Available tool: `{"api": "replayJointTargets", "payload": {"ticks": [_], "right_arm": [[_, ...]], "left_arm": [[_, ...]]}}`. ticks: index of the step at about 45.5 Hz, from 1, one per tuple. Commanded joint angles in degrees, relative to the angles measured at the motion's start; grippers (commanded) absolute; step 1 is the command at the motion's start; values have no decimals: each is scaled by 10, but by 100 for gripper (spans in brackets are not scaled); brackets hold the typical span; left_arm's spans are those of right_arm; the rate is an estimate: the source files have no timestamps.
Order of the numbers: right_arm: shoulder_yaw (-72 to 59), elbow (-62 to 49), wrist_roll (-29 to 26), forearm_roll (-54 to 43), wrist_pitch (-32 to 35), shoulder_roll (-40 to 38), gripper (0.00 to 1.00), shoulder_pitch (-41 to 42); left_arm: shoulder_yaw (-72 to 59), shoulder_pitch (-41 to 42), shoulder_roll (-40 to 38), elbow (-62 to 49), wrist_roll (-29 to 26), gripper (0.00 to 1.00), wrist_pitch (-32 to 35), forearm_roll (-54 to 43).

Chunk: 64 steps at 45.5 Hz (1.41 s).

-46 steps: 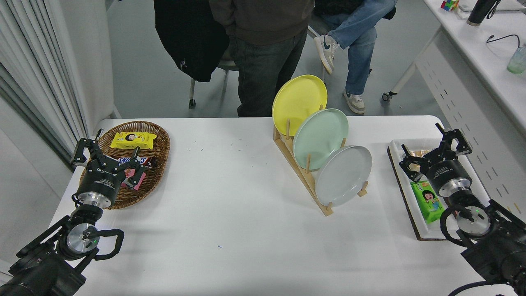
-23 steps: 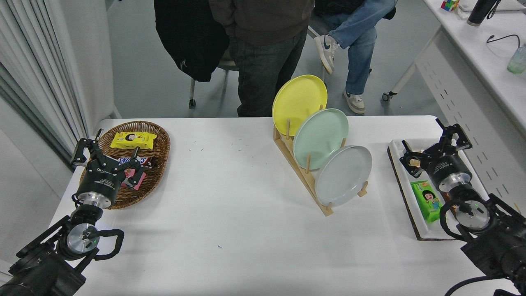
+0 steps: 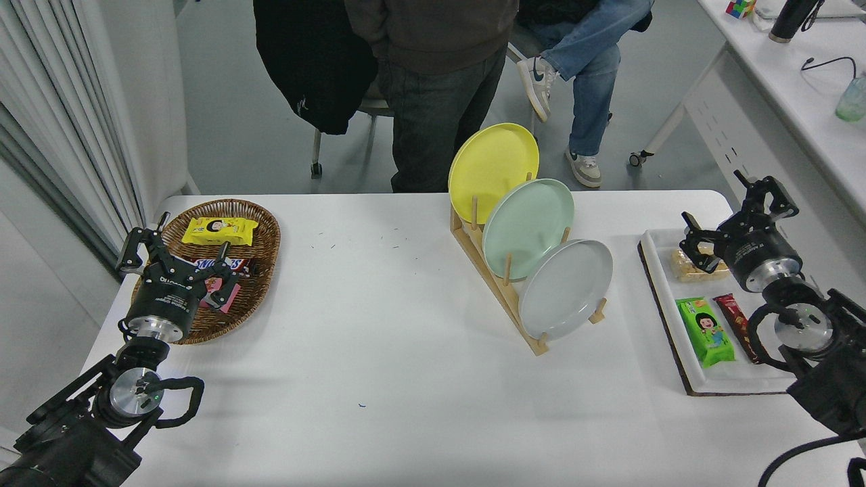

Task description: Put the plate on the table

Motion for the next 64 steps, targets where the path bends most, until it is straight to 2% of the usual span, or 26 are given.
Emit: {"api": "replayJointTargets", "payload": {"ticks": [1, 12, 25, 28, 34, 38, 45, 55, 64], "right_arm": [[-113, 64, 0, -2, 0, -72, 99, 26], [-255, 158, 0, -2, 4, -155, 99, 74], [-438, 193, 0, 0, 6, -203, 99, 168], [-445, 205, 0, 2, 31, -218, 99, 178], [-451, 210, 0, 2, 145, -221, 99, 203], [-468, 209, 0, 4, 186, -229, 99, 211], [-562, 224, 0, 4, 195, -244, 99, 261], [-801, 331, 1, 4, 211, -268, 99, 431], [-818, 387, 0, 4, 207, -283, 99, 459]], "left_arm": [[0, 0, 0, 0, 0, 98, 0, 0], [0, 0, 0, 0, 0, 98, 0, 0], [0, 0, 0, 0, 0, 98, 0, 0], [0, 0, 0, 0, 0, 98, 0, 0], [0, 0, 0, 0, 0, 98, 0, 0], [0, 0, 0, 0, 0, 98, 0, 0], [0, 0, 0, 0, 0, 98, 0, 0], [0, 0, 0, 0, 0, 98, 0, 0], [0, 0, 0, 0, 0, 98, 0, 0]]}}
